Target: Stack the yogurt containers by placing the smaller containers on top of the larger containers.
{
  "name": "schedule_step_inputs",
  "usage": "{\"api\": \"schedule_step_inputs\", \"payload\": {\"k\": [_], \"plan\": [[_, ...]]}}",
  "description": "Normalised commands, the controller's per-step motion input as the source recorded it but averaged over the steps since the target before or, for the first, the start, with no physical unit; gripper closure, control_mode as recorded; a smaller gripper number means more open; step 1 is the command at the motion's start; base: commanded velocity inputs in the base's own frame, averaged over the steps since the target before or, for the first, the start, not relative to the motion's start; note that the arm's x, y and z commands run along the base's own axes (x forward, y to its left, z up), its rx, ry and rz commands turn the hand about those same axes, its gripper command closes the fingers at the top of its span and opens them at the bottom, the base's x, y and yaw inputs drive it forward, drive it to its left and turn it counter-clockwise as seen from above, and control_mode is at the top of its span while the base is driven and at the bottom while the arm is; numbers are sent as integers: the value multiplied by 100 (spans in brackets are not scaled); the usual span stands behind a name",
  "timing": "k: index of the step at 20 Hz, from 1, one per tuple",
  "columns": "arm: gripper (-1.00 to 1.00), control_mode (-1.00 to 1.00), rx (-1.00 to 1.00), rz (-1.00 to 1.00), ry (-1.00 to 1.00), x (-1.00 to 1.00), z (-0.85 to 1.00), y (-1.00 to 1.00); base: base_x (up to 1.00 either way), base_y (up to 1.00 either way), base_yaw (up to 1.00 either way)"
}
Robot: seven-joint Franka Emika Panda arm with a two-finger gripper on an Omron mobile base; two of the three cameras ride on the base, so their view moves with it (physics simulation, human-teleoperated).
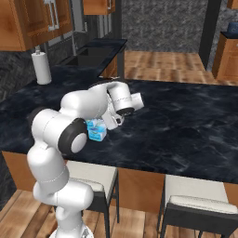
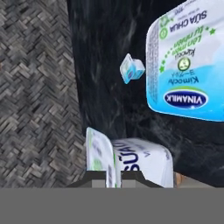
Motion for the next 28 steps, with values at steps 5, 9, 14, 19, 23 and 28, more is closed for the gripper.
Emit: {"api": "schedule_step_inputs", "payload": {"k": [5,9,14,19,23,28], "plan": [[100,-100,0,0,0,14,-6,0,0,0,0],[100,-100,0,0,0,13,-6,0,0,0,0],[100,-100,0,0,0,16,-9,0,0,0,0],[100,-100,0,0,0,12,-10,-1,0,0,0],[100,-100,0,0,0,16,-16,0,0,0,0],[100,-100,0,0,0,12,-13,0,0,0,0]]}}
